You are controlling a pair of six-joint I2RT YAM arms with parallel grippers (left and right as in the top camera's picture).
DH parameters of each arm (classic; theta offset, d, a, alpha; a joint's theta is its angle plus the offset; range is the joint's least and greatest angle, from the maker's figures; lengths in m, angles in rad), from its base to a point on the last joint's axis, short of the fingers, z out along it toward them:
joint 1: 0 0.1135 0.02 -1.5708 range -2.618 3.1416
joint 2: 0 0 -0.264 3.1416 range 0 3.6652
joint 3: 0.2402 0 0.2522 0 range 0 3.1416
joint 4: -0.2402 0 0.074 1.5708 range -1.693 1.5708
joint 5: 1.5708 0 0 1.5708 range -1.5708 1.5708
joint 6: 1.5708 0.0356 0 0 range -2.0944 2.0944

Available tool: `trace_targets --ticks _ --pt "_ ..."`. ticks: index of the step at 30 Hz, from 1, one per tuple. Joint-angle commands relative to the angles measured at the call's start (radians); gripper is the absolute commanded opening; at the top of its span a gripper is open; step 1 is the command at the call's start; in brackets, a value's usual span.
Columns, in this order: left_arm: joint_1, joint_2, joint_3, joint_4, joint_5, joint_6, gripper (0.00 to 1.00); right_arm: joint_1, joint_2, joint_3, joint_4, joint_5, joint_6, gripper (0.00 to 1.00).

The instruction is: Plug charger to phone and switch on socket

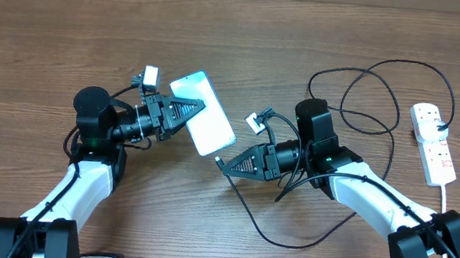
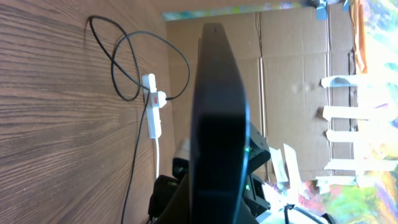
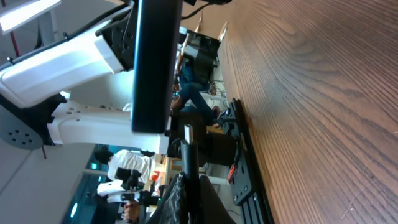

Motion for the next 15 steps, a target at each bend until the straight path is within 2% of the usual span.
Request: trace_targets --ticks 1,7,15 --pt "-0.008 -0.011 0.014 0.01 0.05 0.05 0.04 0.002 -0.018 0.003 0.024 0.001 0.066 0.04" --pt "-0.008 -0.01 0.014 0.006 0.053 0.061 0.04 0.002 -0.018 0.003 0.099 -0.053 0.095 0.04" --pt "-0.007 -0.011 0.014 0.007 0.051 0.064 0.04 0.002 -0.018 0.003 0.101 -0.056 0.094 0.04"
